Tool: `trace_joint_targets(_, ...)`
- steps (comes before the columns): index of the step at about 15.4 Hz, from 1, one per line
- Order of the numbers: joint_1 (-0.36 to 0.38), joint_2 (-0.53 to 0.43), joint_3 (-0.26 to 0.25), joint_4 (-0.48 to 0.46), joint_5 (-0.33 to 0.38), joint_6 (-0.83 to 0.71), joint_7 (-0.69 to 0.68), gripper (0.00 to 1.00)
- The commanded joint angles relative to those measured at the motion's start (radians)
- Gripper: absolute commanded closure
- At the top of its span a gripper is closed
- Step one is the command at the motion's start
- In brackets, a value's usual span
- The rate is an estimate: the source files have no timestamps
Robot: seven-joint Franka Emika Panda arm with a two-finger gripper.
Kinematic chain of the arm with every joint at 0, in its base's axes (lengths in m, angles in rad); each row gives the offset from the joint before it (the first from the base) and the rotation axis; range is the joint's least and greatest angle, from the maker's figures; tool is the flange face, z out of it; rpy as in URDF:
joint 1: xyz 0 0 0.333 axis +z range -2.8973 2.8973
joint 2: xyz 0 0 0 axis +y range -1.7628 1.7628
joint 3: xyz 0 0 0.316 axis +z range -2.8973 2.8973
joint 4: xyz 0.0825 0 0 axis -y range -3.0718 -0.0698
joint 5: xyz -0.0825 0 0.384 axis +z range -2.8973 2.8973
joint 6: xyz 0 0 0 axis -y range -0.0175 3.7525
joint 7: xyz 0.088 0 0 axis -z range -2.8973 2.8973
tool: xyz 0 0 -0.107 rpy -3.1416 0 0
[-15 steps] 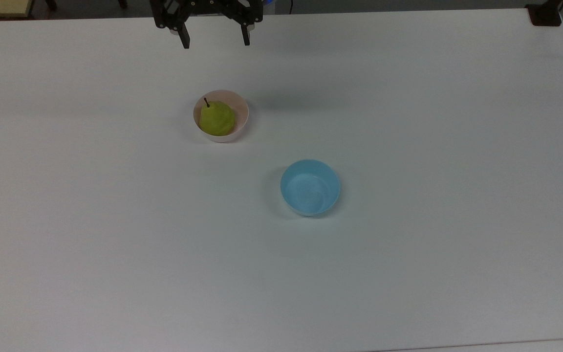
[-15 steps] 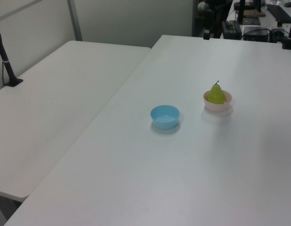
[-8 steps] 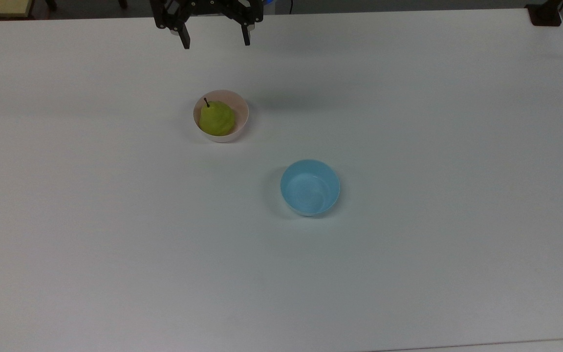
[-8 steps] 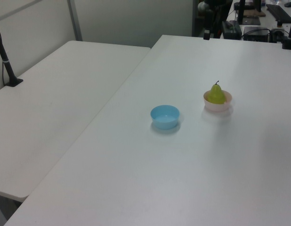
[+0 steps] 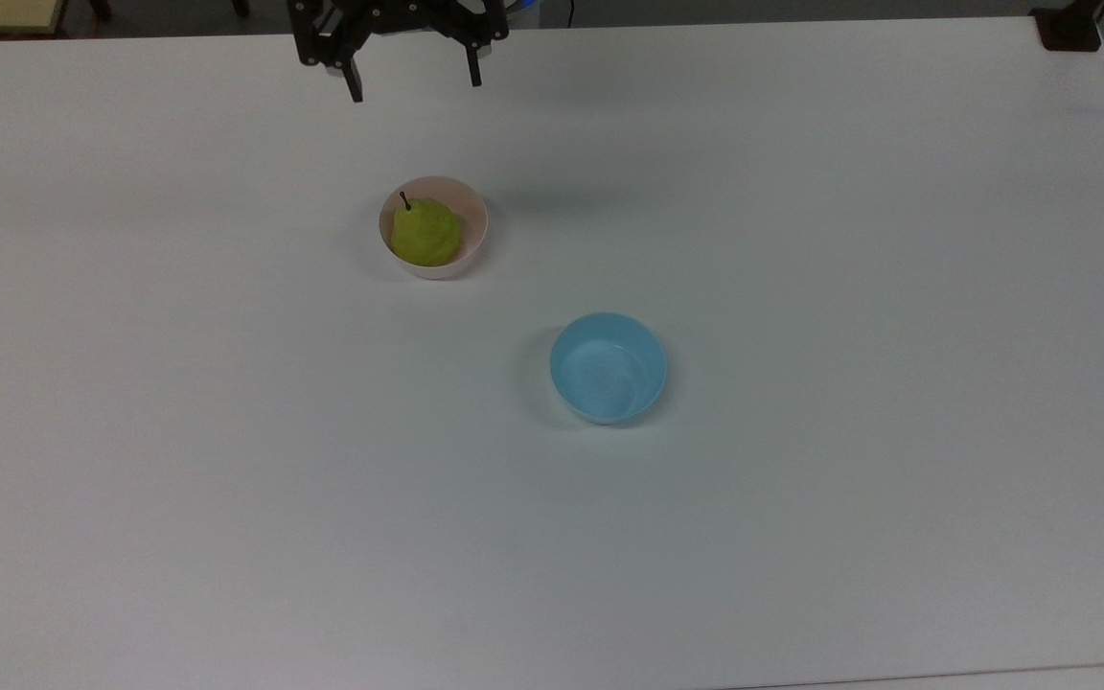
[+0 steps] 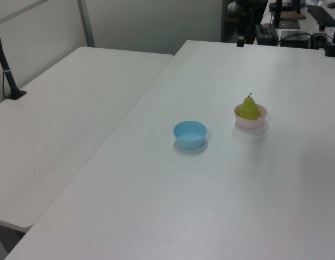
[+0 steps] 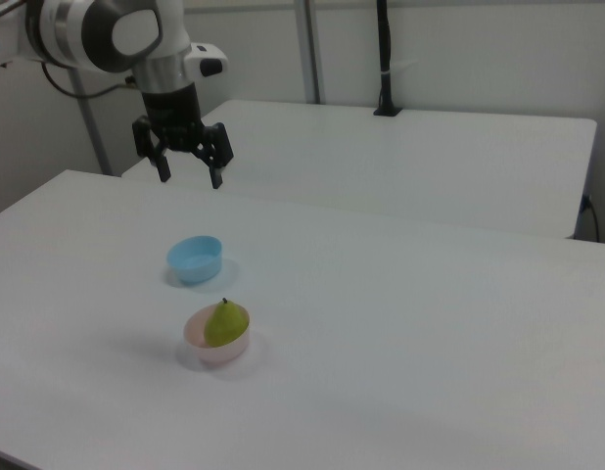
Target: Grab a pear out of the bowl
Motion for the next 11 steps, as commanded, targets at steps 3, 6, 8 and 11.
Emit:
trace_joint_targets(3,-0.006,-0.022,-0.005,-0.069,-0.097,-0.028,-0.385,0.0)
trace_joint_targets(6,-0.006,-0.022,-0.004,-0.211,-0.176,0.036,-0.392,0.0)
trace_joint_targets(8,-0.008,-0.025,-0.004,-0.32,-0.174,0.154,-0.392,0.0)
trace_joint_targets(11,-0.009,-0.017,-0.004,-0.414,-0.174,0.259,-0.392,0.0)
